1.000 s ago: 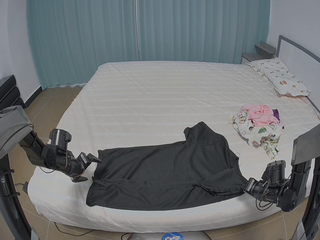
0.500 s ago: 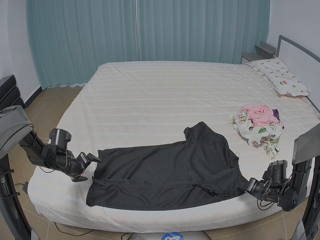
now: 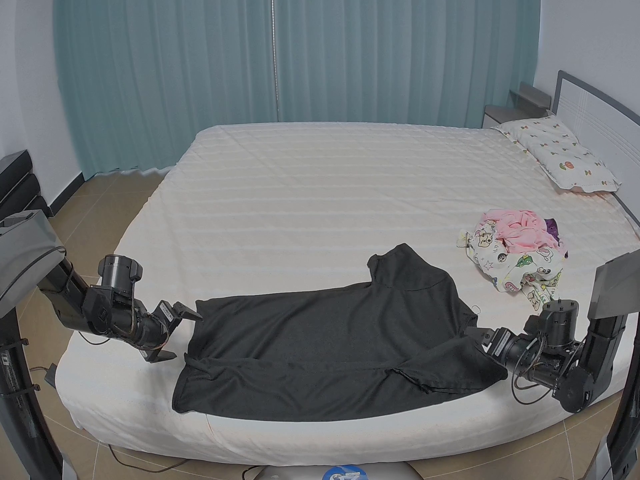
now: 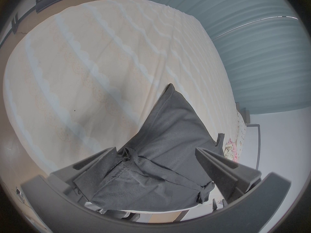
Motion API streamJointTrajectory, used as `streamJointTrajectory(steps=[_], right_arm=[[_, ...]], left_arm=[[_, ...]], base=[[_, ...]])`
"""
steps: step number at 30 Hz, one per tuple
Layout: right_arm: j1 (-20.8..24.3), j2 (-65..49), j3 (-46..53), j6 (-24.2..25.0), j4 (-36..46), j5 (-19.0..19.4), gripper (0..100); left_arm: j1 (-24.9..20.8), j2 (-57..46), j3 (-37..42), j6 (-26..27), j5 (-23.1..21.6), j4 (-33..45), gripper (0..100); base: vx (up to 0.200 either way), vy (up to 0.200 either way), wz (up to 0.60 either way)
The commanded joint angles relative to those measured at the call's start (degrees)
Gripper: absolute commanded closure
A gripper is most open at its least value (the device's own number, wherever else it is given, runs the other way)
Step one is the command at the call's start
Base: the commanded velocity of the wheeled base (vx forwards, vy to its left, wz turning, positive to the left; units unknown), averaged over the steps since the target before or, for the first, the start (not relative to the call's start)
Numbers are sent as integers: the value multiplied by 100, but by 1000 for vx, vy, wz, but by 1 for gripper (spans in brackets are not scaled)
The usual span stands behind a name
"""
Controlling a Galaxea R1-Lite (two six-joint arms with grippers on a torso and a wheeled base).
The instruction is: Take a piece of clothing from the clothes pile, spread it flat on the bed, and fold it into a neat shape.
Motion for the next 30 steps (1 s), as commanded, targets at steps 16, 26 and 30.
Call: streamJointTrajectory(steps=[16, 26, 30], right_arm=[[180, 562, -2582, 45, 1572, 94, 0], [-31, 1133, -2573, 476, 1123, 366, 0], [-66, 1125, -2573, 467, 1123, 445, 0]], left_arm=[[-15, 8, -35, -140, 209, -27, 0], [-15, 26, -70, -132, 209, -27, 0], [-15, 26, -88, -132, 218, -27, 0]], base=[[38, 0, 0], [0, 0, 0], [0, 0, 0]])
